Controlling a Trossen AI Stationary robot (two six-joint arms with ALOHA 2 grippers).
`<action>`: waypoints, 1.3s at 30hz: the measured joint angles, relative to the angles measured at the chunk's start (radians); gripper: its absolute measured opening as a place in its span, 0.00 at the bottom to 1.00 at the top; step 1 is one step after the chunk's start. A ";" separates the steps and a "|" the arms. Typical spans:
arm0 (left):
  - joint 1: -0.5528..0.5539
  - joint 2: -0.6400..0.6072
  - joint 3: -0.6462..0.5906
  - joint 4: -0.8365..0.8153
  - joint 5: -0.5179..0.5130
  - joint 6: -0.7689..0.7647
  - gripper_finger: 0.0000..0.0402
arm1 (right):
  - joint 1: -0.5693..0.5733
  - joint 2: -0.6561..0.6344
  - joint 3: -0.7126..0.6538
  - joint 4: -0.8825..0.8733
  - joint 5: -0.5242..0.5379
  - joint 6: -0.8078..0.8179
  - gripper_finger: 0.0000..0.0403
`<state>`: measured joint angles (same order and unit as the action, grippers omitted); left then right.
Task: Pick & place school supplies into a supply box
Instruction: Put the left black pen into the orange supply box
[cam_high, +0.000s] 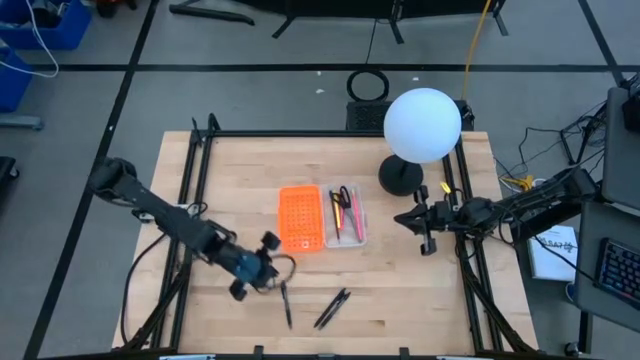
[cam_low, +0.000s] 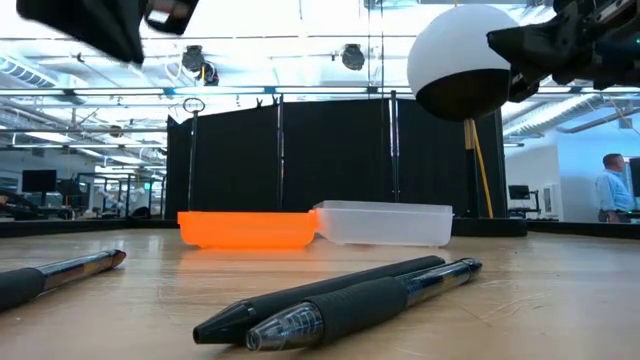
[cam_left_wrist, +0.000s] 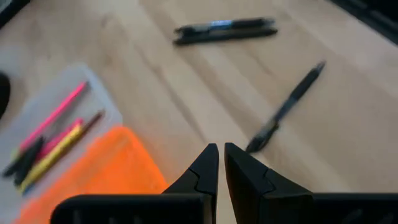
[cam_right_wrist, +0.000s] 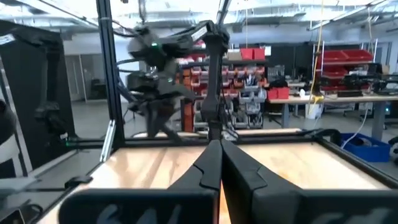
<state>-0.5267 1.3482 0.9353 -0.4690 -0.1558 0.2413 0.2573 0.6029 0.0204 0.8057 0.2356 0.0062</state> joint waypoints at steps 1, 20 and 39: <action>-0.010 0.033 0.043 -0.016 -0.002 0.013 0.09 | 0.000 0.001 0.000 0.007 0.000 -0.006 0.01; -0.135 0.482 0.315 0.089 -0.002 0.283 0.12 | 0.000 0.007 -0.001 0.066 0.000 -0.060 0.01; -0.098 0.483 0.315 -0.040 0.024 0.425 0.59 | 0.000 0.006 -0.002 0.108 0.031 -0.148 0.01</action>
<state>-0.6248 1.8313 1.2503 -0.5089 -0.1315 0.6661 0.2569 0.6094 0.0185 0.9140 0.2670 -0.1415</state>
